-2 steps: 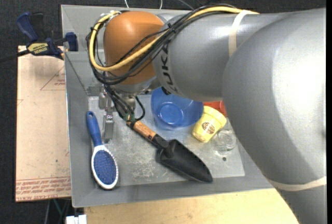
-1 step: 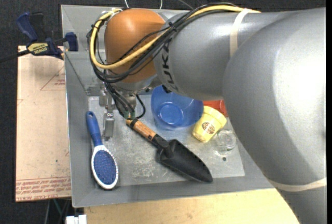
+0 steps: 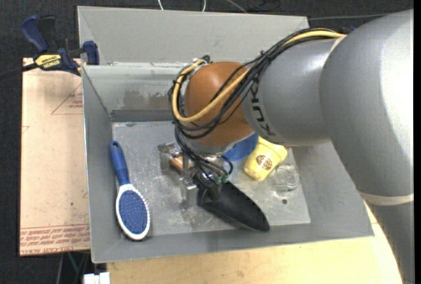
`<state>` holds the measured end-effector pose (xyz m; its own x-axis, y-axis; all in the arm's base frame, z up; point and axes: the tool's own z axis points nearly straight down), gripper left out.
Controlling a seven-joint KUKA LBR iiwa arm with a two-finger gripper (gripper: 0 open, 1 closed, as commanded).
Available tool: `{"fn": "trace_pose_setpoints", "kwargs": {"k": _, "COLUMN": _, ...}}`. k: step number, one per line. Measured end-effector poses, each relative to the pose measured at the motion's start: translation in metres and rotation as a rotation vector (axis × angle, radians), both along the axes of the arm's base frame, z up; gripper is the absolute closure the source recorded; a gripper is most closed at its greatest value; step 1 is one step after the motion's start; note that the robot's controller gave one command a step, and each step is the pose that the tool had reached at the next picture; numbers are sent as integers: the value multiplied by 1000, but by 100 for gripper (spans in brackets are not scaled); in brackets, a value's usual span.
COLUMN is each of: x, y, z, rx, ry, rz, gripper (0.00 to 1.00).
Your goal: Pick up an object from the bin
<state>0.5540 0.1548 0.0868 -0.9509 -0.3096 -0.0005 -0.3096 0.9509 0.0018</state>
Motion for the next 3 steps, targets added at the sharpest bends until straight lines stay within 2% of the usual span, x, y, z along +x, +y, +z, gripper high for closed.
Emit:
{"fn": "trace_pose_setpoints", "kwargs": {"k": 1, "x": -1, "y": 97, "z": 42, "rx": 6, "ry": -7, "rz": 217, "gripper": 0}}
{"fn": "trace_pose_setpoints", "kwargs": {"k": 2, "x": 6, "y": -52, "z": 15, "rx": -2, "ry": 5, "rz": -55, "gripper": 0}}
{"fn": "trace_pose_setpoints", "kwargs": {"k": 3, "x": -38, "y": 67, "z": -11, "rx": -12, "ry": -15, "rz": 580, "gripper": 0}}
